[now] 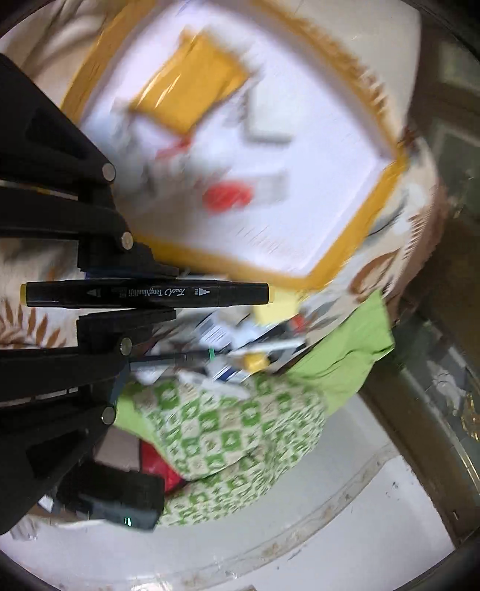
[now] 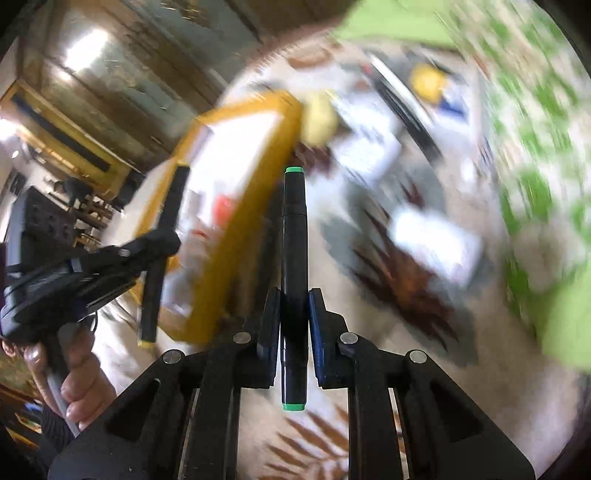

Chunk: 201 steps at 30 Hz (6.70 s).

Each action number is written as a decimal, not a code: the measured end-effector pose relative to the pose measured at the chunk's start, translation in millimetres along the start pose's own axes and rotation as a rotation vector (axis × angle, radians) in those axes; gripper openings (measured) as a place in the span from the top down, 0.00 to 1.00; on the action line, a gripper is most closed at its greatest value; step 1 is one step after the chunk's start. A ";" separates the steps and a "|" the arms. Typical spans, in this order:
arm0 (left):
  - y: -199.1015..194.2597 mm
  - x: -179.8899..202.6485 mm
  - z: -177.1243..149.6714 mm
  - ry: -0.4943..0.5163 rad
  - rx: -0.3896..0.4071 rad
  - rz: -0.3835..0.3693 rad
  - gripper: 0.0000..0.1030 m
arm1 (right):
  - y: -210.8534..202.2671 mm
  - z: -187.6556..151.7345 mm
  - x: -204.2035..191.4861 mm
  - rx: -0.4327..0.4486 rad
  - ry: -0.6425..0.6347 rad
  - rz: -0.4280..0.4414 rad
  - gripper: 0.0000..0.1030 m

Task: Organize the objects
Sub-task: 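Grasp a green-capped black marker with the right tool while the left tool grasps a yellow-capped black marker, then carry both black markers into the tray and open both tools, then grasp a white pill bottle with the right tool while the left tool grasps a black marker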

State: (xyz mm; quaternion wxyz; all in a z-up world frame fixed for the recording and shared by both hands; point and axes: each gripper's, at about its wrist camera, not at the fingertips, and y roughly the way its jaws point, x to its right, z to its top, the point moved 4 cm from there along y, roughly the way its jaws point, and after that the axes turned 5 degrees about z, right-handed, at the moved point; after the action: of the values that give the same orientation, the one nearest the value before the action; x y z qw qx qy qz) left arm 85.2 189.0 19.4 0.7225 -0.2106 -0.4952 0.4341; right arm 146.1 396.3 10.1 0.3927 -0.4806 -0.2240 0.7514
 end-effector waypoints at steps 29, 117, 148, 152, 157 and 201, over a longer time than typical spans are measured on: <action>4.0 -36.6 6.7 0.079 0.001 0.070 0.88 | 86.3 38.2 -67.9 -0.080 -0.070 0.038 0.86; 27.0 -1.9 -20.5 -0.154 0.070 -0.017 0.21 | 38.2 23.5 -54.1 -0.095 -0.175 0.078 0.49; 56.4 49.8 -69.7 0.068 -0.067 0.007 0.22 | -45.5 -30.2 55.2 -0.023 -0.123 -0.161 0.49; 60.6 44.5 -69.5 0.062 -0.073 0.031 0.22 | -42.8 -29.3 69.7 -0.018 -0.081 -0.162 0.49; 60.1 49.4 -70.0 0.095 -0.058 0.047 0.22 | -36.8 -8.6 73.1 0.022 -0.069 -0.150 0.49; 104.9 15.0 -73.4 0.128 -0.238 0.179 0.85 | 11.6 -6.3 73.0 -0.065 -0.042 -0.246 0.63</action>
State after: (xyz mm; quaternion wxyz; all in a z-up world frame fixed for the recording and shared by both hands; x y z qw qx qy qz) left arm 109.3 266.8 -80.5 0.6810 -0.3651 -0.4754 0.4206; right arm 130.6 448.0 -40.8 0.4615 -0.4460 -0.3138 0.6998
